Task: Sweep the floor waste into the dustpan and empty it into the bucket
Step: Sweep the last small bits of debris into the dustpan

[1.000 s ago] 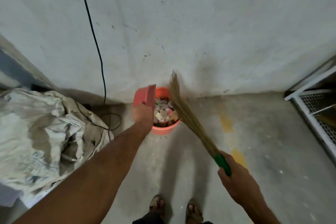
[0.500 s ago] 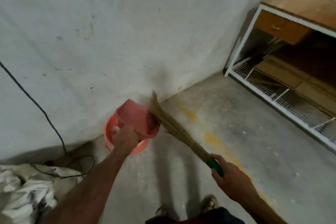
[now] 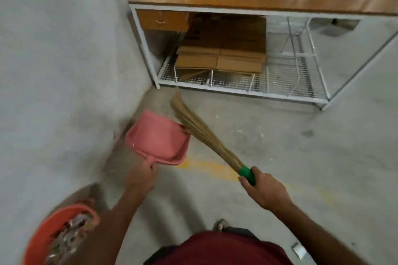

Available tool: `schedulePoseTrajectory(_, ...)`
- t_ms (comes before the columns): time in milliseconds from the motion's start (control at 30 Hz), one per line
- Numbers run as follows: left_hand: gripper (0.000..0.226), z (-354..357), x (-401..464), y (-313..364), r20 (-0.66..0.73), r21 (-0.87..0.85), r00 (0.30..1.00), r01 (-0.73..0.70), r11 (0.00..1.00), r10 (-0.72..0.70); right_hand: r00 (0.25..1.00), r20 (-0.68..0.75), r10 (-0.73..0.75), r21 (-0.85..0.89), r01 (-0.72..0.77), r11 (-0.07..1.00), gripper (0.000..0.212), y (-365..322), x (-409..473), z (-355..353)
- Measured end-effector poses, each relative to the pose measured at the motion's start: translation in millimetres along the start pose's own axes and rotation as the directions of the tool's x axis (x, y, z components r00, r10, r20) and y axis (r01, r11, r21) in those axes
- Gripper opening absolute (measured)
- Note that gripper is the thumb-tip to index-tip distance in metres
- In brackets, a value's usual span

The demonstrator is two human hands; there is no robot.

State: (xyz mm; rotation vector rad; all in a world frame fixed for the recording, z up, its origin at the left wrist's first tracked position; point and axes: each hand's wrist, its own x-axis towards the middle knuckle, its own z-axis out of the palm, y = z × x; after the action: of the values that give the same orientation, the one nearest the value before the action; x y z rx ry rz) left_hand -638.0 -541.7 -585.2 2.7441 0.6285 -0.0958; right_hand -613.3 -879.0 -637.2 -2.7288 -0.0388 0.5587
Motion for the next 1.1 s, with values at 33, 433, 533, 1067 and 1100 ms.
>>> schedulePoseTrajectory(33, 0.036, -2, 8, 23, -0.028, -0.008, 0.998, -0.051, 0.999, 0.051, 0.999, -0.012, 0.043, 0.015, -0.042, 0.999, 0.044, 15, 2, -6)
schedulePoseTrajectory(433, 0.039, 69, 112, 206, 0.358, 0.098, 0.85, -0.447, 0.889, 0.387, 0.764, 0.015, 0.644, 0.286, -0.621, 0.73, 0.045, 109, -45, 18)
schedulePoseTrajectory(533, 0.045, 94, 132, 241, 0.416, 0.099, 0.76, -0.583, 0.806, 0.499, 0.641, 0.037, 0.767, 0.343, -0.729, 0.593, 0.041, 99, -57, 37)
schedulePoseTrajectory(1067, 0.043, 179, 154, 366, 0.541, -0.137, 0.186, -0.943, 0.304, 0.82, 0.116, 0.282, 0.952, 0.4, -0.916, -0.007, 0.036, 6, -55, 128)
schedulePoseTrajectory(1100, 0.04, 187, 146, 374, 0.545, -0.15, 0.17, -0.944, 0.295, 0.821, 0.106, 0.295, 0.95, 0.38, -0.925, -0.015, 0.036, 10, -52, 133)
